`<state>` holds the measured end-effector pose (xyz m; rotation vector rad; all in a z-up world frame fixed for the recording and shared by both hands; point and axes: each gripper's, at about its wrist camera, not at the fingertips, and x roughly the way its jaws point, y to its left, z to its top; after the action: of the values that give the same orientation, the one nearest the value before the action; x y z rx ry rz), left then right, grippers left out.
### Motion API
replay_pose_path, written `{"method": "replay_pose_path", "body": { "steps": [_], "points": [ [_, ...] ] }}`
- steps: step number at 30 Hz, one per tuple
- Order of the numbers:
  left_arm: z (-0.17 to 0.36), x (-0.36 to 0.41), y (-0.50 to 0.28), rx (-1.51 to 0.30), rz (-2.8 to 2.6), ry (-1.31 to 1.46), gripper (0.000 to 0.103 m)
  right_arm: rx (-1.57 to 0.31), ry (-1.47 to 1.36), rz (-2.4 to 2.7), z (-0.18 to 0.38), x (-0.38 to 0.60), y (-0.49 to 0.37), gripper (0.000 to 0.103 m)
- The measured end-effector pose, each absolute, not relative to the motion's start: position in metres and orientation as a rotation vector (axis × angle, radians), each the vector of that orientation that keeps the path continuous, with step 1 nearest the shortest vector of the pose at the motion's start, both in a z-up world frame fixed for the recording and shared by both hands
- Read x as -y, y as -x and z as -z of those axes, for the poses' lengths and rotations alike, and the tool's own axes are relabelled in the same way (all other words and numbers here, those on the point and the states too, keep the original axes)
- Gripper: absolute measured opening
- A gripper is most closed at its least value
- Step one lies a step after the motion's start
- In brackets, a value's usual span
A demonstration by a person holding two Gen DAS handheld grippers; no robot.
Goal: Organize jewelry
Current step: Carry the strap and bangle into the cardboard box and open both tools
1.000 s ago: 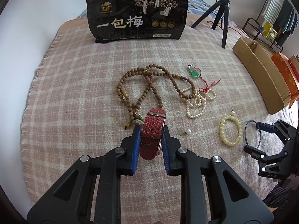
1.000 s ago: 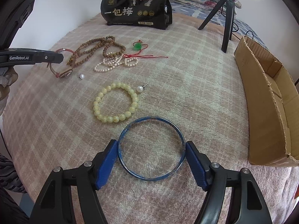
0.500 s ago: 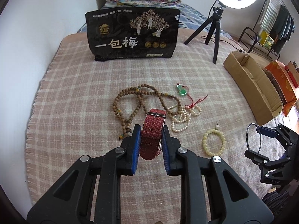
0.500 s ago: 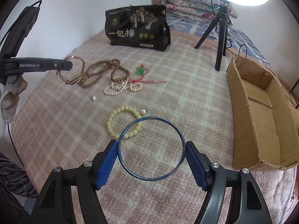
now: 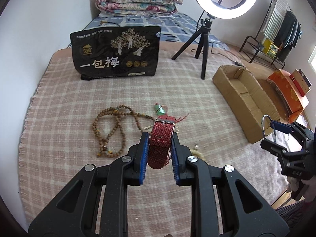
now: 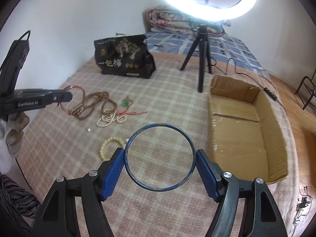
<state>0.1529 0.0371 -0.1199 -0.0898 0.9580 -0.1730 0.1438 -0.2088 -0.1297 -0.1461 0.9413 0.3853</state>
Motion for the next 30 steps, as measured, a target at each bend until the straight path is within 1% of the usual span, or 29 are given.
{"method": "replay_pose_path", "body": {
  "steps": [6, 11, 20, 30],
  "points": [
    [0.107, -0.004, -0.154, -0.927, 0.222, 0.078, 0.02, -0.915, 0.159, -0.316, 0.112, 0.247, -0.158, 0.074],
    [0.103, 0.028, -0.164, -0.916, 0.259, 0.059, 0.02, -0.913, 0.151, -0.261, 0.108, 0.282, -0.164, 0.074],
    [0.102, 0.089, -0.198, -0.903, 0.332, 0.057, 0.02, -0.934, 0.119, -0.197, 0.117, 0.332, -0.176, 0.074],
    [0.116, 0.139, -0.238, -0.902, 0.377, 0.059, 0.021, -0.96, 0.105, -0.166, 0.134, 0.358, -0.193, 0.075]
  ]
}}
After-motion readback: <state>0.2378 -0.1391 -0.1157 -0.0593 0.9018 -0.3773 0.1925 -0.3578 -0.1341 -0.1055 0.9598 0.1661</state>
